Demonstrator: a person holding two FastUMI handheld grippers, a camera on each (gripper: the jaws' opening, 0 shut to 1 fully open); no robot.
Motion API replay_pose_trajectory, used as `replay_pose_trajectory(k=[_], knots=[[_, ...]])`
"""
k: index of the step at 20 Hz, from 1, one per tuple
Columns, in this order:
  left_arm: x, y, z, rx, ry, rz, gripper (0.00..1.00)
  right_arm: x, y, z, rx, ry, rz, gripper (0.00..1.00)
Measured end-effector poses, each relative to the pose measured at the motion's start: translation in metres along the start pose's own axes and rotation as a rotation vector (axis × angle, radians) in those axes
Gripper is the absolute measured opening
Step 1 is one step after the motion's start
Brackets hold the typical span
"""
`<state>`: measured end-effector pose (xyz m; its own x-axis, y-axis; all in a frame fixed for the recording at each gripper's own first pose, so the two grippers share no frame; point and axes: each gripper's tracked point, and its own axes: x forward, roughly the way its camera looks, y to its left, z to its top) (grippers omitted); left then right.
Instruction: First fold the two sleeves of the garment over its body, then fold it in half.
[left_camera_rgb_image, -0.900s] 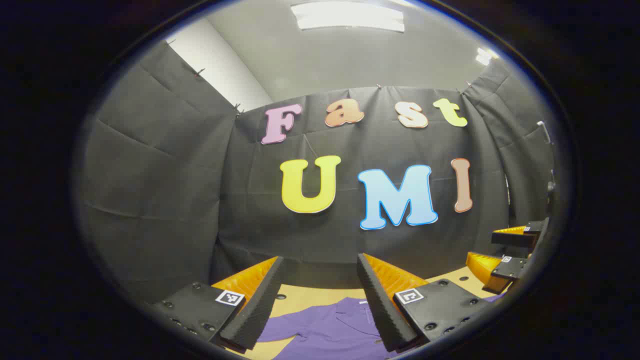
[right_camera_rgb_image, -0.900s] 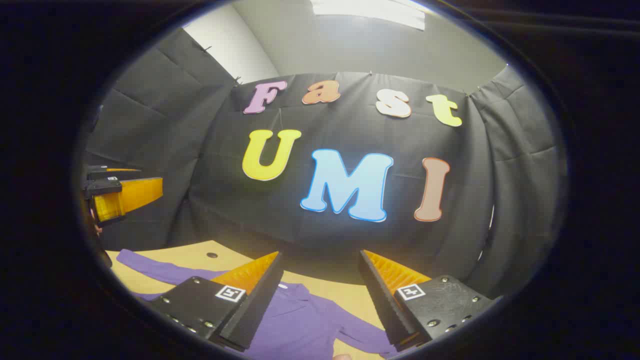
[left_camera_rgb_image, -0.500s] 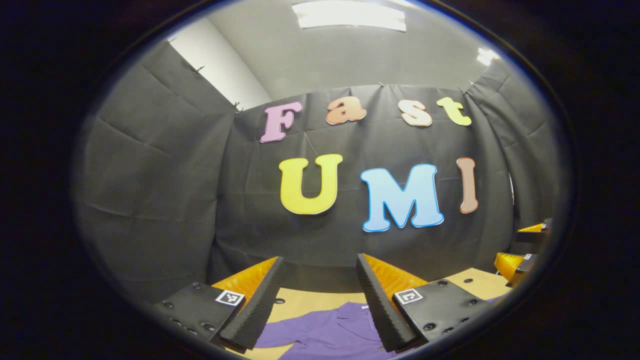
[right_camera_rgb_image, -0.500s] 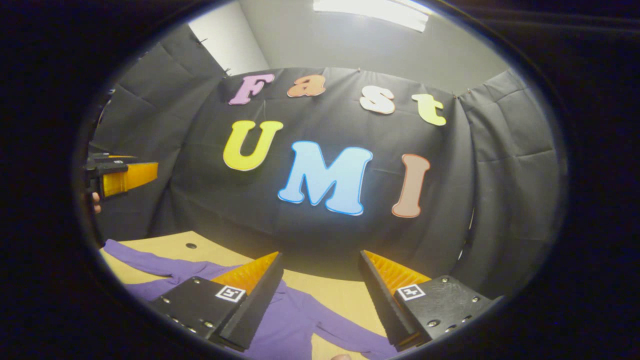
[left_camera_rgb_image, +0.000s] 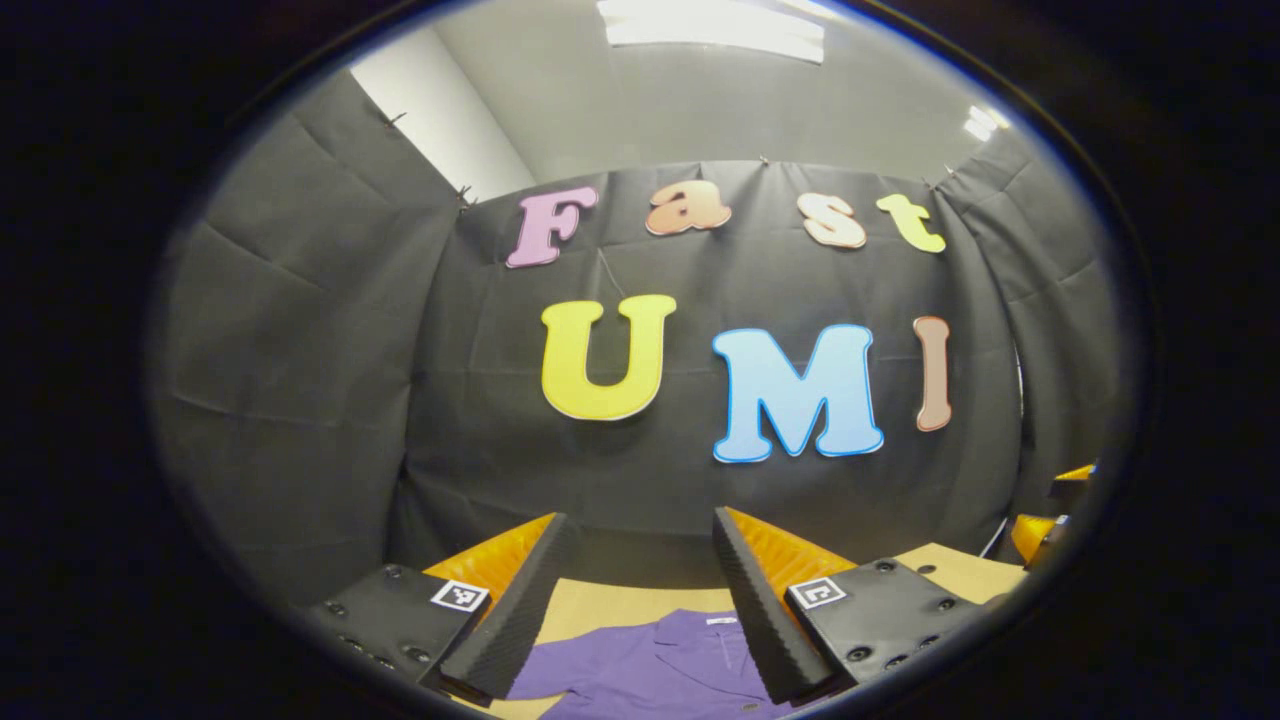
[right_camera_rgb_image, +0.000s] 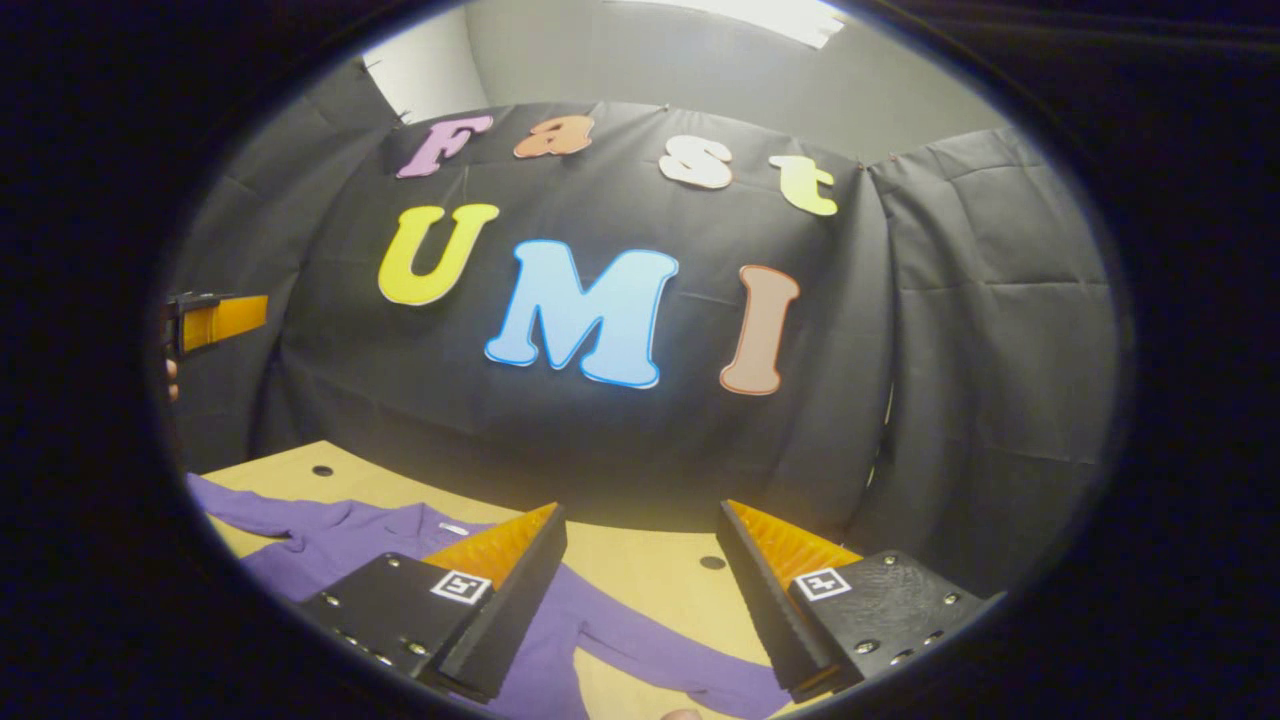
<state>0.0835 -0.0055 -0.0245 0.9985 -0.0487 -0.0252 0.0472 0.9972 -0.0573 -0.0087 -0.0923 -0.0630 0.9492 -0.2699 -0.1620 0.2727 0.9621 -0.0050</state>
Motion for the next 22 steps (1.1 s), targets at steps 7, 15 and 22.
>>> replay_pose_trajectory(k=[7, 15, 22], knots=[[0.007, 0.007, -0.013, -0.023, 0.028, -0.002, 0.92, -0.005, -0.037, -0.046, 0.048, 0.117, -0.11, 0.94], [0.004, 0.019, -0.03, -0.009, 0.075, 0.018, 0.92, -0.013, -0.093, -0.141, 0.159, 0.344, -0.293, 0.95], [-0.007, 0.038, -0.048, 0.031, 0.12, 0.062, 0.92, -0.04, -0.132, -0.233, 0.27, 0.571, -0.433, 0.95]])
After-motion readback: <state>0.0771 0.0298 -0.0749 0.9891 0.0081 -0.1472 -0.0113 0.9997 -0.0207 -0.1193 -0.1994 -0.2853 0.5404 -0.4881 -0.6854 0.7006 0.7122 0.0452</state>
